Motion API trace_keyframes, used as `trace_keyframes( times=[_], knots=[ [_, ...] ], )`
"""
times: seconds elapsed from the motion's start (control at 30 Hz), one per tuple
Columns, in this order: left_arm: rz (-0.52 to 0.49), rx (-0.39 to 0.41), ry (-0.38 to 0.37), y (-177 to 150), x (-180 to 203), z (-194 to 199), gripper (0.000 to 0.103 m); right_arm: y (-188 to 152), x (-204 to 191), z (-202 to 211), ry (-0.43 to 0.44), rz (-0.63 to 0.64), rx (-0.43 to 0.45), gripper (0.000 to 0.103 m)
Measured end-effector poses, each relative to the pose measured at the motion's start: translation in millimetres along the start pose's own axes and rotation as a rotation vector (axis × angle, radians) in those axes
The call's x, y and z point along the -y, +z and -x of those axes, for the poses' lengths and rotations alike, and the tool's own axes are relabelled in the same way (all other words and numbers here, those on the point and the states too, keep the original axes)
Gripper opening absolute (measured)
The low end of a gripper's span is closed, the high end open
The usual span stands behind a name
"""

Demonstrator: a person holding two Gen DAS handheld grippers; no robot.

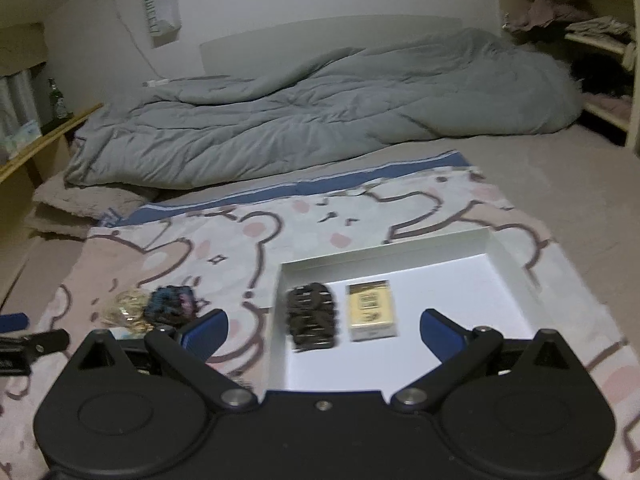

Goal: Organize objects
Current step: 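Withdraw both open tools from the box back toward the remaining objects, then grasp the white yarn ball with the left tool while the right tool grasps the pink doll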

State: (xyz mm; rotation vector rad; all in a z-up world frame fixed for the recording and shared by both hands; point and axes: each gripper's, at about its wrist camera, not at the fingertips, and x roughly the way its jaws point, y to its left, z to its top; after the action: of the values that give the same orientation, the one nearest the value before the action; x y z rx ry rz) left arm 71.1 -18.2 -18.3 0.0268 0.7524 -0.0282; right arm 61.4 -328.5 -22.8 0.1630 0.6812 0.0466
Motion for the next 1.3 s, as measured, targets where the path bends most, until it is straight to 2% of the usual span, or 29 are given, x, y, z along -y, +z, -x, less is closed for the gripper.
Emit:
trace_keyframes(
  times=[0.1,0.23,0.4,0.47,0.53,0.63,0.77,0.8,0.9,1.13,1.3],
  knots=[
    [0.024,-0.033,0.032,-5,-12,-5,0.103,0,-15,-9,0.015,0.02,0.007,0.103],
    [0.107,-0.105,0.088,-12,-31,-15,0.103,-1,-34,-22,0.026,0.044,-0.007,0.103],
    [0.274,-0.188,0.051,-24,-54,-26,0.102,-3,-56,-41,0.023,0.066,-0.044,0.103],
    [0.347,-0.219,0.026,-31,-61,-30,0.101,-5,-65,-48,0.046,0.089,-0.074,0.103],
    [0.433,-0.24,0.004,-39,-67,-33,0.091,-5,-72,-56,0.071,0.084,-0.114,0.102],
    [0.597,-0.245,-0.032,-53,-73,-34,0.082,-6,-78,-66,0.119,0.052,-0.156,0.091],
    [0.719,-0.269,-0.082,-64,-69,-39,0.075,-9,-87,-86,0.137,0.011,-0.241,0.074],
    [0.738,-0.278,-0.084,-66,-68,-42,0.073,-11,-89,-91,0.146,-0.003,-0.268,0.066],
    [0.769,-0.298,-0.072,-71,-63,-50,0.071,-17,-96,-108,0.189,-0.02,-0.35,0.051],
    [0.813,-0.367,-0.049,-79,-53,-76,0.071,-36,-115,-132,0.207,0.063,-0.478,0.051],
    [0.79,-0.397,-0.023,-79,-44,-93,0.071,-45,-120,-145,0.205,0.097,-0.558,0.051]
  ],
)
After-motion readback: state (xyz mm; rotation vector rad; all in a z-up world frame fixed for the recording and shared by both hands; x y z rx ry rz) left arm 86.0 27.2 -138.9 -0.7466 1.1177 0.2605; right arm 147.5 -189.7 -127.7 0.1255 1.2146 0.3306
